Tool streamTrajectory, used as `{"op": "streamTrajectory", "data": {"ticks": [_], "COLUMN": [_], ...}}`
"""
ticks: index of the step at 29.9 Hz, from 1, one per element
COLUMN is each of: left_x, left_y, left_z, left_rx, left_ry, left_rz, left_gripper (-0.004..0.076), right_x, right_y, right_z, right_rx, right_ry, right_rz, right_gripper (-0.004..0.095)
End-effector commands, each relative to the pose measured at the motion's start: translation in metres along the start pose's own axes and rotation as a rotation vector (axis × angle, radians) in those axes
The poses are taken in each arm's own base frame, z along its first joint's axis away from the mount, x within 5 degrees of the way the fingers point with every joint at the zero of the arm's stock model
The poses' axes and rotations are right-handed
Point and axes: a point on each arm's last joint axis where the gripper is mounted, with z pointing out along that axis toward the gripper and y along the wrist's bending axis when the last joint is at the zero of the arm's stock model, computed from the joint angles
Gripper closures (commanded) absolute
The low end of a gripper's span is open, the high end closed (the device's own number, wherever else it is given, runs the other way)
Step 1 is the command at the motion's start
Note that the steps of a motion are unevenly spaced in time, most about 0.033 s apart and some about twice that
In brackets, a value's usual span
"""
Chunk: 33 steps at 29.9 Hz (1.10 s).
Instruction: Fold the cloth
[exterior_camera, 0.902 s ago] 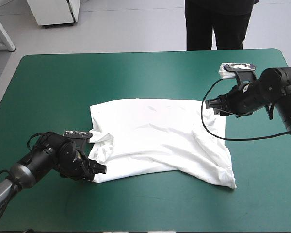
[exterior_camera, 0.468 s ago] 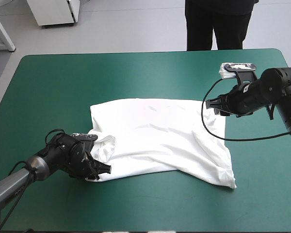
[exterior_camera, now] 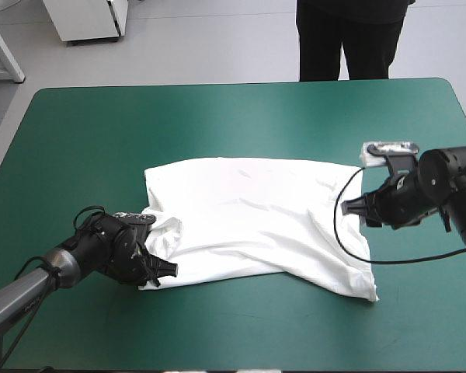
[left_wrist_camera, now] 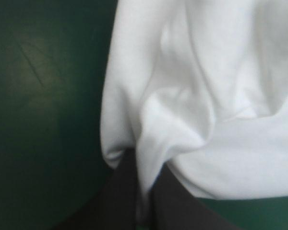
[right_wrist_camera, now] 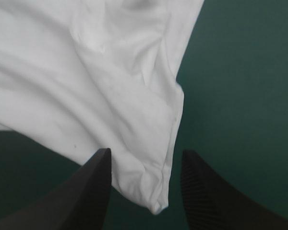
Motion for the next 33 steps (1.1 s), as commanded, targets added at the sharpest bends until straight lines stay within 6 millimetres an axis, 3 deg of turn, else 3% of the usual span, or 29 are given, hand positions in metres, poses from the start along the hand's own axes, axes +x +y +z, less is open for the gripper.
{"op": "streamTrajectory", "data": {"ticks": [1, 11, 18, 27, 30, 33], "left_x": [0.003, 0.003, 0.001, -0.003, -0.004, -0.007], "left_y": [0.0, -0.001, -0.001, -0.003, -0.003, -0.004], "left_z": [0.019, 0.019, 0.019, 0.015, 0.014, 0.012], "left_rx": [-0.009, 0.001, 0.006, 0.014, 0.016, 0.019], "left_ry": [0.032, 0.026, 0.018, -0.004, -0.008, -0.017], "left_rz": [-0.003, -0.009, -0.01, -0.011, -0.009, -0.01], "left_gripper": [0.0746, 0.0746, 0.0746, 0.0746, 0.0746, 0.0746], "right_x": [0.021, 0.063, 0.067, 0.074, 0.083, 0.087], "right_y": [-0.003, -0.007, -0.009, -0.011, -0.012, -0.012], "right_z": [0.012, 0.072, 0.095, 0.125, 0.13, 0.127], "right_rx": [0.003, -0.026, -0.041, -0.032, -0.024, -0.024], "right_ry": [0.063, 0.208, 0.143, 0.269, 0.312, 0.341], "right_rz": [0.024, 0.102, 0.132, 0.161, 0.179, 0.179], "right_gripper": [0.0479, 0.048, 0.048, 0.0492, 0.0608, 0.0885]}}
